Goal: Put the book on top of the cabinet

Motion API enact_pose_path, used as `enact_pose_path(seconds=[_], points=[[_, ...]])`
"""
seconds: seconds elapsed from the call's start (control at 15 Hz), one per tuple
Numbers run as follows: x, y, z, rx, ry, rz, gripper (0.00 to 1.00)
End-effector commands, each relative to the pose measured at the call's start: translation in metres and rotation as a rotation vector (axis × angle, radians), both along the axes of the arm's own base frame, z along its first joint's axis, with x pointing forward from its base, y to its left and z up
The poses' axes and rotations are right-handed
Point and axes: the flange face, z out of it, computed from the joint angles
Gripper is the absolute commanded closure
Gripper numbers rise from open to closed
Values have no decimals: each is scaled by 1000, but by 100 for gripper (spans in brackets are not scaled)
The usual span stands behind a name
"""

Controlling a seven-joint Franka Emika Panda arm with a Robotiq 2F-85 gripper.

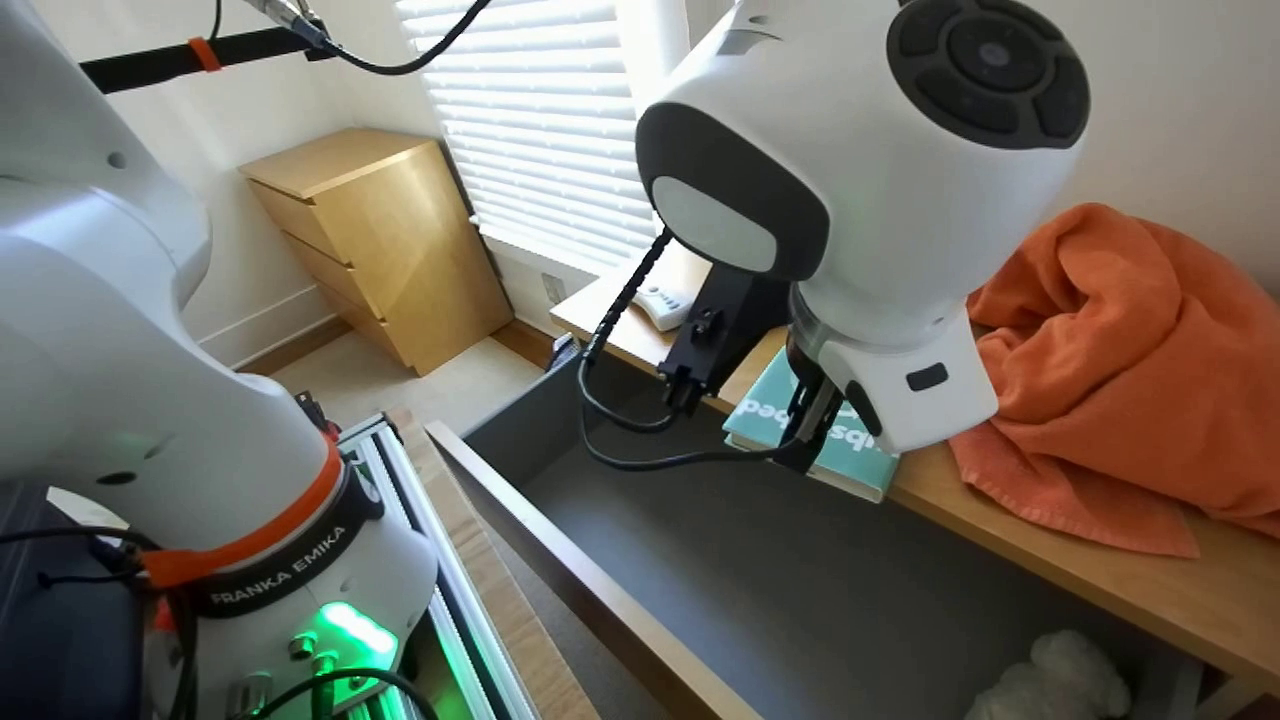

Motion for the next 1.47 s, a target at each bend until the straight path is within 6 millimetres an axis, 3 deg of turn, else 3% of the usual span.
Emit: enact_pose_path(seconds=[0.0,0.73,1.4], points=[[3,2,19,-56,20,-12,0],[35,47,120,-354,189,-17,0],[40,76,165,-436,199,-7,0]])
